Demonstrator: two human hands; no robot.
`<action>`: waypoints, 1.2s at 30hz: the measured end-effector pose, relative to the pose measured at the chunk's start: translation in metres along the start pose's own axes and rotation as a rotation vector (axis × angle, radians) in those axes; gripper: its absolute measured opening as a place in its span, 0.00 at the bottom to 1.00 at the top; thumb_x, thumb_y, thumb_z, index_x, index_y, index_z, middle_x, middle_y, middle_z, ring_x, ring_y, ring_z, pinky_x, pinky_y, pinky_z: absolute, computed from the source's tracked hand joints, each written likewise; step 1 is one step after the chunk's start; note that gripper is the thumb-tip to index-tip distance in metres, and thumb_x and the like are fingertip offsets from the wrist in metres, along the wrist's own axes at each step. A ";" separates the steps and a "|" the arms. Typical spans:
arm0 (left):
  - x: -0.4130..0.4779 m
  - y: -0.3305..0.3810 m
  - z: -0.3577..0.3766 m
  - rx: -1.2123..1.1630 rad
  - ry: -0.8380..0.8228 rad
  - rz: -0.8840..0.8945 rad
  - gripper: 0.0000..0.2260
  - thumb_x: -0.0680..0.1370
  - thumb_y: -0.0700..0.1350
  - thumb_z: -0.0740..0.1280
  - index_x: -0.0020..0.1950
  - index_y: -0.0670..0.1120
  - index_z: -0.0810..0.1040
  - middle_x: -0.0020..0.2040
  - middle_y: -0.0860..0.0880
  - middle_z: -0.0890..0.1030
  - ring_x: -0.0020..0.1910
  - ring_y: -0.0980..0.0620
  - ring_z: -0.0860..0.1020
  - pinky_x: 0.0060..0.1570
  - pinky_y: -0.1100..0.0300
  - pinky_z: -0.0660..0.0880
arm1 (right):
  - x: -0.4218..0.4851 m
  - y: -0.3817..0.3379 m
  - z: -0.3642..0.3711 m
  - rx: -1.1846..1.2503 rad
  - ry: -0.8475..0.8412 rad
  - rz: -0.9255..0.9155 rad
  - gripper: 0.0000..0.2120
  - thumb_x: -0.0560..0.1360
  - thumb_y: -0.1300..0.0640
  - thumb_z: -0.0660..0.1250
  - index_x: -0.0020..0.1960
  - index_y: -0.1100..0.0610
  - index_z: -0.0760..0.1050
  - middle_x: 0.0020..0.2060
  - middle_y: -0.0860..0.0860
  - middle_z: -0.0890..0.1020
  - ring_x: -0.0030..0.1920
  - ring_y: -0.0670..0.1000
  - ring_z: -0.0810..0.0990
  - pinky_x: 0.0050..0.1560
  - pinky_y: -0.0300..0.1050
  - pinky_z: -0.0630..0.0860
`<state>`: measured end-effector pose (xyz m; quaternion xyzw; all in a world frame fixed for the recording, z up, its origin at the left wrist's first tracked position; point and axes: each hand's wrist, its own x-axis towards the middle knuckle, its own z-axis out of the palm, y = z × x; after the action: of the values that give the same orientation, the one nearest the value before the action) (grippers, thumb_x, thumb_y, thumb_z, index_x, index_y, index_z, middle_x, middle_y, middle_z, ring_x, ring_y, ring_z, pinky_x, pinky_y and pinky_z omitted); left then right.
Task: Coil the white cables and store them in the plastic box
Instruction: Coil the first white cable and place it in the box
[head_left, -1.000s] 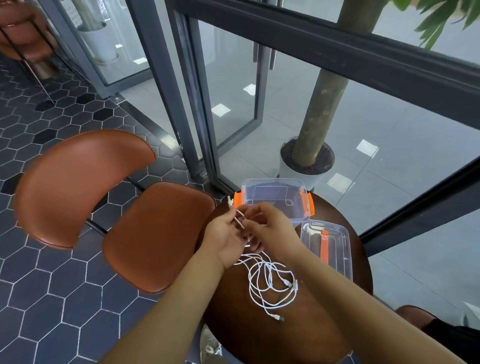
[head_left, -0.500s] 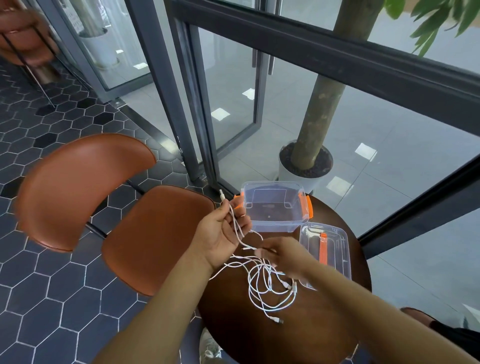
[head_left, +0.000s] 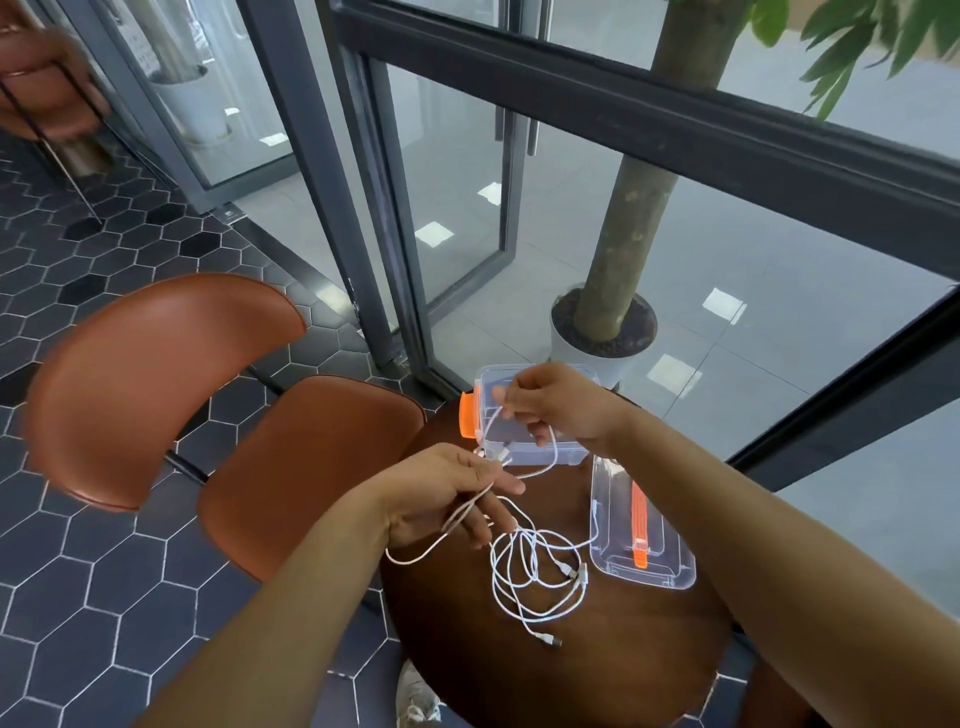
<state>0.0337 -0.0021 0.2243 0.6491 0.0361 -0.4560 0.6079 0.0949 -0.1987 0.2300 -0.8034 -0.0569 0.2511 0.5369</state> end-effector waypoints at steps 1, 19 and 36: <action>0.001 -0.001 0.000 -0.011 0.055 0.011 0.15 0.85 0.43 0.58 0.60 0.37 0.80 0.41 0.38 0.84 0.32 0.48 0.81 0.35 0.56 0.79 | -0.002 -0.004 0.004 -0.017 0.022 -0.007 0.17 0.80 0.51 0.68 0.37 0.61 0.77 0.27 0.54 0.72 0.26 0.49 0.71 0.30 0.40 0.73; 0.022 -0.014 0.009 -0.915 0.236 0.230 0.14 0.85 0.47 0.55 0.55 0.40 0.76 0.47 0.39 0.84 0.47 0.42 0.85 0.49 0.48 0.79 | -0.051 0.027 0.076 -0.350 0.189 -0.090 0.16 0.83 0.42 0.58 0.48 0.50 0.78 0.36 0.49 0.83 0.38 0.51 0.83 0.44 0.53 0.80; -0.001 -0.007 0.003 -0.864 0.009 0.223 0.16 0.83 0.49 0.56 0.47 0.40 0.79 0.29 0.47 0.75 0.24 0.53 0.73 0.34 0.58 0.78 | -0.033 0.068 0.034 -0.342 -0.083 0.091 0.11 0.79 0.47 0.67 0.46 0.53 0.81 0.34 0.44 0.79 0.34 0.44 0.76 0.38 0.38 0.72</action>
<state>0.0270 -0.0018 0.2199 0.3373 0.1557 -0.3278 0.8686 0.0382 -0.2104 0.1700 -0.8736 -0.0846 0.2948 0.3780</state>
